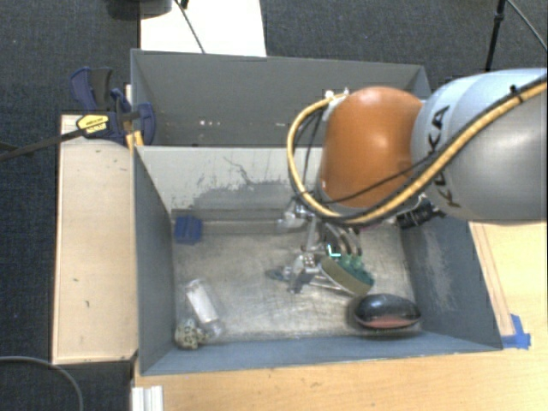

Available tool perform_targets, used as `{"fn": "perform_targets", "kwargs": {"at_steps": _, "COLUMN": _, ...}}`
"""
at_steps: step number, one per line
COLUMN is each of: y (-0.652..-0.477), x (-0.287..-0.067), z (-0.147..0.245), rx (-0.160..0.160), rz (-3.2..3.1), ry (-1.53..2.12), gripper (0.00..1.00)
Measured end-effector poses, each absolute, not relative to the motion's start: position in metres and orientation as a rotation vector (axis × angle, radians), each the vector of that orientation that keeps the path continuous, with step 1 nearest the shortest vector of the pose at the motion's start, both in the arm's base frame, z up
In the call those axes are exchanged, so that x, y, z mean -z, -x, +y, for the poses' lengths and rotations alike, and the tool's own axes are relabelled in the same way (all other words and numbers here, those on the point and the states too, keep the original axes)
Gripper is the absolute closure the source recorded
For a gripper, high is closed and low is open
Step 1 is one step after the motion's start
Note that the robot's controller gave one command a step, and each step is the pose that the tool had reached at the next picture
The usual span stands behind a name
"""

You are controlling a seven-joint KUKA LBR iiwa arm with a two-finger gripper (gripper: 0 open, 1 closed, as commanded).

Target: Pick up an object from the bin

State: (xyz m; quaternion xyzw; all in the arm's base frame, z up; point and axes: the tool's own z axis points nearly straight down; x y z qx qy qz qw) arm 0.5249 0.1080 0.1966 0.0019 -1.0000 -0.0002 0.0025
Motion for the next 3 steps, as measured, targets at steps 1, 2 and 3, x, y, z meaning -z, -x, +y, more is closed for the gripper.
{"fn": "perform_targets", "kwargs": {"at_steps": 1, "y": -0.538, "x": -0.071, "z": 0.047, "rx": 0.005, "rz": -3.144, "ry": 0.198, "gripper": 0.0}}
{"fn": "perform_targets", "kwargs": {"at_steps": 2, "y": -0.54, "x": -0.075, "z": 0.049, "rx": 0.006, "rz": -3.151, "ry": 0.2, "gripper": 1.0}}
{"fn": "perform_targets", "kwargs": {"at_steps": 3, "y": -0.522, "x": -0.245, "z": 0.024, "rx": 0.0, "rz": -3.151, "ry": 0.039, "gripper": 1.0}}
